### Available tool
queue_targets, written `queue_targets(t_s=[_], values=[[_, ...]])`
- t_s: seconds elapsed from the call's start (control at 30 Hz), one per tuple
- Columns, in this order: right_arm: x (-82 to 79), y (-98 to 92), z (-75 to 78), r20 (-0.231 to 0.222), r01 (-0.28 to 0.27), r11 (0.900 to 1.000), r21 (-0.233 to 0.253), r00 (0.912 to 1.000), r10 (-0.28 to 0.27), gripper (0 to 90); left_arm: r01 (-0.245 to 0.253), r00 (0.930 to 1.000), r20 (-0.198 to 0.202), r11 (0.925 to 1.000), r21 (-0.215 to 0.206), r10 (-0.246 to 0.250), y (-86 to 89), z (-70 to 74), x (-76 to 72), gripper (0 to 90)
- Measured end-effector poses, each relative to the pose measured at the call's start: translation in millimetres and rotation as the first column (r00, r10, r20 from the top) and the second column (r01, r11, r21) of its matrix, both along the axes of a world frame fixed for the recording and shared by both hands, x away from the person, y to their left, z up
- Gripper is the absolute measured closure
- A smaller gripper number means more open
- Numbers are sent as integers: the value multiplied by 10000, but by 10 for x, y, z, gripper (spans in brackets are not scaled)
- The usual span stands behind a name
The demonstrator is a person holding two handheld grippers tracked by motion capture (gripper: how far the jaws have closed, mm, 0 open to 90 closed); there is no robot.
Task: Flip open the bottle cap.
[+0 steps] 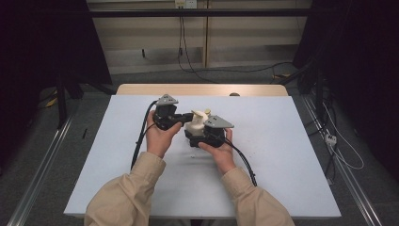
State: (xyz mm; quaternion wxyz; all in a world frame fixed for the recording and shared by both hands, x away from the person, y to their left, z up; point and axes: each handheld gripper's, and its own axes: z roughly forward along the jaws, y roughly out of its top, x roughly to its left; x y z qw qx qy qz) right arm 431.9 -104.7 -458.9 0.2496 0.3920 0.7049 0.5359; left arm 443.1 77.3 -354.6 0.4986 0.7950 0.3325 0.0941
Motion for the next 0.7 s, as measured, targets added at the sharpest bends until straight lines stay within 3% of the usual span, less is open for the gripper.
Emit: queue_targets(t_s=[0.7], values=[[2,-1,2,-15,2,10000,-5,10000,-2,59,1,9999,102,9999,144,-3,-69,52,37,900]])
